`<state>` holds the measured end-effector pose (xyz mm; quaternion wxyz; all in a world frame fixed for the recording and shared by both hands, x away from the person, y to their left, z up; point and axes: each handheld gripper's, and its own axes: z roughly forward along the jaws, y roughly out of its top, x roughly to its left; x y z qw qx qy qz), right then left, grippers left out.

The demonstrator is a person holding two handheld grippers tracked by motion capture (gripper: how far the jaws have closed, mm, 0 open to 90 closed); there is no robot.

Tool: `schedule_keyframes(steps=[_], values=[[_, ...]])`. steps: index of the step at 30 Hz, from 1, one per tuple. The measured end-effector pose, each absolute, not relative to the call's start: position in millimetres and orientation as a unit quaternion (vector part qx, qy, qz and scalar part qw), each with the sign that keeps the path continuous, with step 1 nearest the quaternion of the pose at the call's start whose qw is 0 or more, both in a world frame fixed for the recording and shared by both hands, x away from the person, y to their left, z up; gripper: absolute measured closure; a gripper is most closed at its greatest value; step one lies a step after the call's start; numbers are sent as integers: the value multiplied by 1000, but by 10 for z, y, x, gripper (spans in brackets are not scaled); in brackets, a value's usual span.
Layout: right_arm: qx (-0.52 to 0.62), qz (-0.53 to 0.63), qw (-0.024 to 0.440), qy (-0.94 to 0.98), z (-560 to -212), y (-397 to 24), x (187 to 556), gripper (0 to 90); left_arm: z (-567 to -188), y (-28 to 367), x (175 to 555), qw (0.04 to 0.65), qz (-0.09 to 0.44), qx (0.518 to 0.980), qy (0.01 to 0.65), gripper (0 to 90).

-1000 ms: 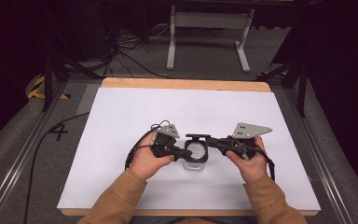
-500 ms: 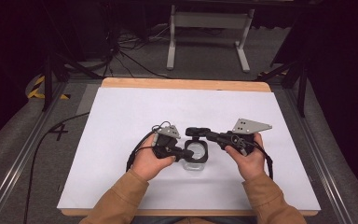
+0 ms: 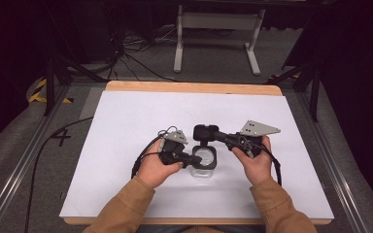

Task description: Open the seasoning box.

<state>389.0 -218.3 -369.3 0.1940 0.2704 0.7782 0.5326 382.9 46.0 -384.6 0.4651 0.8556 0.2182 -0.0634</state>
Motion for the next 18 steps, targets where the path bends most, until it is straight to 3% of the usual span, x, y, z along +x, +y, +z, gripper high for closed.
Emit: schedule_keyframes(steps=[8,12,18], values=[[297,526,222,766,-3723,-2245,3930,900,-3851,453,3828,467,-64,855,218,898],[304,543,195,758,-3725,-2307,3932,900,-3818,452,3812,459,-45,859,220,856],[299,538,206,761,-3690,-2355,3890,897,-3711,524,3794,469,-34,854,223,831]])
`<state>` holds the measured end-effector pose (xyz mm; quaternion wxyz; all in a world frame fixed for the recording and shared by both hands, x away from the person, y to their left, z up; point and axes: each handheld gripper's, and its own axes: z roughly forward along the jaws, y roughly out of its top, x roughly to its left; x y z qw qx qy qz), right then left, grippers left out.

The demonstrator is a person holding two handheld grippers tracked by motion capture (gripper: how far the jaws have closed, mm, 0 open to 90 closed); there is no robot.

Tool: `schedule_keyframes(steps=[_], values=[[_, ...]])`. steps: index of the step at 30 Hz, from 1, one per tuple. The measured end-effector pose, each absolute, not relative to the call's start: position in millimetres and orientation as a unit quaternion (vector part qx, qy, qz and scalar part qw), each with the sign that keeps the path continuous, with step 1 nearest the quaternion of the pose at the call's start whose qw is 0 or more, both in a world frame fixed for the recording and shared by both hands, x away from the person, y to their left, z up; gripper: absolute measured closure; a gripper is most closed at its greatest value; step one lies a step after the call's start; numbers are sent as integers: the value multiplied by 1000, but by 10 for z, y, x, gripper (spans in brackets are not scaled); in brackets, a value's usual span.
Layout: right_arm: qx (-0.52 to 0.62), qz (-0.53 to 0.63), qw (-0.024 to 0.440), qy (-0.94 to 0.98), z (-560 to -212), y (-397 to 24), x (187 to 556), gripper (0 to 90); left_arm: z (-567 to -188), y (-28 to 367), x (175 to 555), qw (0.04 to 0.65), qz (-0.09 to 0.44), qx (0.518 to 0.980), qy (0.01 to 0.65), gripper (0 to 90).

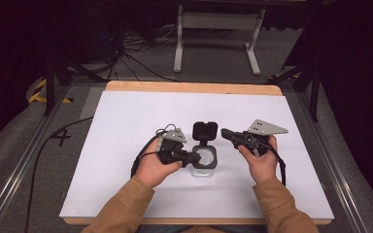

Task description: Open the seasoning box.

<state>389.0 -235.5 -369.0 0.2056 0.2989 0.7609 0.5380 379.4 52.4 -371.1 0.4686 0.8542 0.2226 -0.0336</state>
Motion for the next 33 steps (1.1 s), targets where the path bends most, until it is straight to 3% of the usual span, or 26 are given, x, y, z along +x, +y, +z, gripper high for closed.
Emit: schedule_keyframes(steps=[12,33], values=[[303,527,206,767,-3613,-2501,3818,857,-3538,948,3882,479,6,838,261,753],[342,510,211,761,-3505,-2859,3894,720,-3566,1589,3941,453,59,821,342,666]])
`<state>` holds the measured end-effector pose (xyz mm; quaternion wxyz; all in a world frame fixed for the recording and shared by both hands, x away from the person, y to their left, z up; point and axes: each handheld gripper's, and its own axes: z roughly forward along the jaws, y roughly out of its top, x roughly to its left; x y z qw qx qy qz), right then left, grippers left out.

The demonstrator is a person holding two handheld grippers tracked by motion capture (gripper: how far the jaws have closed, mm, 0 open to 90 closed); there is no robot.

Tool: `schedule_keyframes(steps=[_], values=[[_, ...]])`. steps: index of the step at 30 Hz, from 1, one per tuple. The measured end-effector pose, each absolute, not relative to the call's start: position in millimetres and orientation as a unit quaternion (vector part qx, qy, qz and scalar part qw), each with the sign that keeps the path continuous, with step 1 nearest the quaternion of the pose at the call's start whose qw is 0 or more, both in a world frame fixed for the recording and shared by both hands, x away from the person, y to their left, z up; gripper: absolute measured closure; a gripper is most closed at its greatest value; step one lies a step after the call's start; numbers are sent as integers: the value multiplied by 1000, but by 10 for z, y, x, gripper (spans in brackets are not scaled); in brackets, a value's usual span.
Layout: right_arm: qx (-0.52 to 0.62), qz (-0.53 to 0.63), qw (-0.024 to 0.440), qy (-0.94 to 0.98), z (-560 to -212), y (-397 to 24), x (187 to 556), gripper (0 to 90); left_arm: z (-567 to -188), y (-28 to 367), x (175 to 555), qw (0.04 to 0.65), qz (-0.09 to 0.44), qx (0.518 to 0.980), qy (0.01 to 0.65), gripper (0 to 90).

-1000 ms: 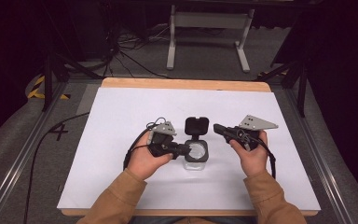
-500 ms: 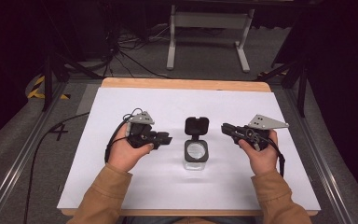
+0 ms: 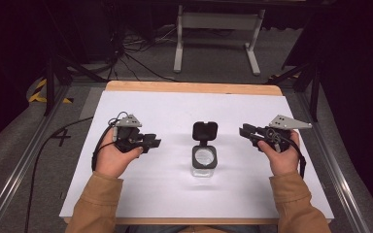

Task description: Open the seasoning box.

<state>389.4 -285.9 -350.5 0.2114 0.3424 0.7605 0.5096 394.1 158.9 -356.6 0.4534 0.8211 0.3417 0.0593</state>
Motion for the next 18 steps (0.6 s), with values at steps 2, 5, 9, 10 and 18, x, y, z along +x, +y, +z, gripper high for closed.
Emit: schedule_keyframes(steps=[2,5,9,10,18], values=[[345,503,210,764,-3513,-2870,3908,713,-3582,1683,3948,454,65,815,354,657],[349,489,212,771,-3530,-2887,3924,684,-3585,1746,3949,450,68,812,367,644],[357,460,209,786,-3561,-2935,3944,645,-3612,1838,3983,440,70,813,374,628],[358,453,211,789,-3573,-2952,3953,636,-3630,1851,3996,438,72,813,376,625],[387,412,207,799,-3719,-3055,4029,600,-3751,1914,4068,419,68,821,382,598]])
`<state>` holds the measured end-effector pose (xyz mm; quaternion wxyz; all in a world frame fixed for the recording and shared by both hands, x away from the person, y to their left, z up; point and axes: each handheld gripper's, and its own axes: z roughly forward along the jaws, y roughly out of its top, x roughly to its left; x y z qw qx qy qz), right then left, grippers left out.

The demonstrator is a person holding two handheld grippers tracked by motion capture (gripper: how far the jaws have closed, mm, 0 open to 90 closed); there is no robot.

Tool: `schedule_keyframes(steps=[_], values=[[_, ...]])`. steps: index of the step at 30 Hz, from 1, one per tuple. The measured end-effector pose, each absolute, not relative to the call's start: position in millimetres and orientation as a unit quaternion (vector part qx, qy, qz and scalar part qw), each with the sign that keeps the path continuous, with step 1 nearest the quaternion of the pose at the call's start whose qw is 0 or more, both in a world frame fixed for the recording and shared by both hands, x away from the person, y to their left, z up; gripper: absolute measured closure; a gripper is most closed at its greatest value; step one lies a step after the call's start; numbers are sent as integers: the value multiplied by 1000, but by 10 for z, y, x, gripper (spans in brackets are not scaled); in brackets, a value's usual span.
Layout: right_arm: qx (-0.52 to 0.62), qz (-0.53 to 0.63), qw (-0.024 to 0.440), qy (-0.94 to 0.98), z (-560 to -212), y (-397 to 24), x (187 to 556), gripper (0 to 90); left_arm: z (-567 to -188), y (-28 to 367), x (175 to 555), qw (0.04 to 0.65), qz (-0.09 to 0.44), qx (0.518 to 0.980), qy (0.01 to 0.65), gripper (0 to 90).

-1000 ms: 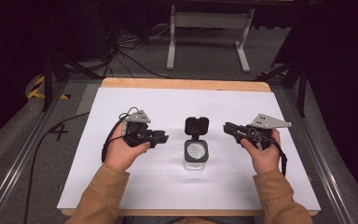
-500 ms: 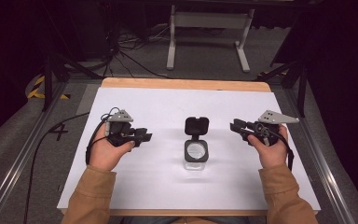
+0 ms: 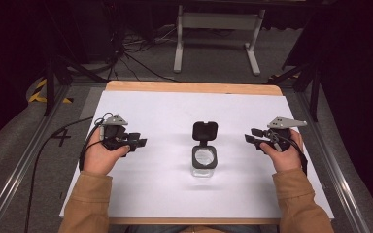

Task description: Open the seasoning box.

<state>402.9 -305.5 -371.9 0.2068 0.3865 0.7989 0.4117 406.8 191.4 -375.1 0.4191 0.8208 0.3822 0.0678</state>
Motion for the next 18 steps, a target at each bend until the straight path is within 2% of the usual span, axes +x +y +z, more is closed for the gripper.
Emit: schedule_keyframes(steps=[9,18], values=[[423,370,190,805,-3892,-3206,4125,567,-3947,1968,4160,385,48,836,388,577],[455,328,152,814,-4137,-3300,4223,535,-4141,1959,4225,348,13,847,402,547]])
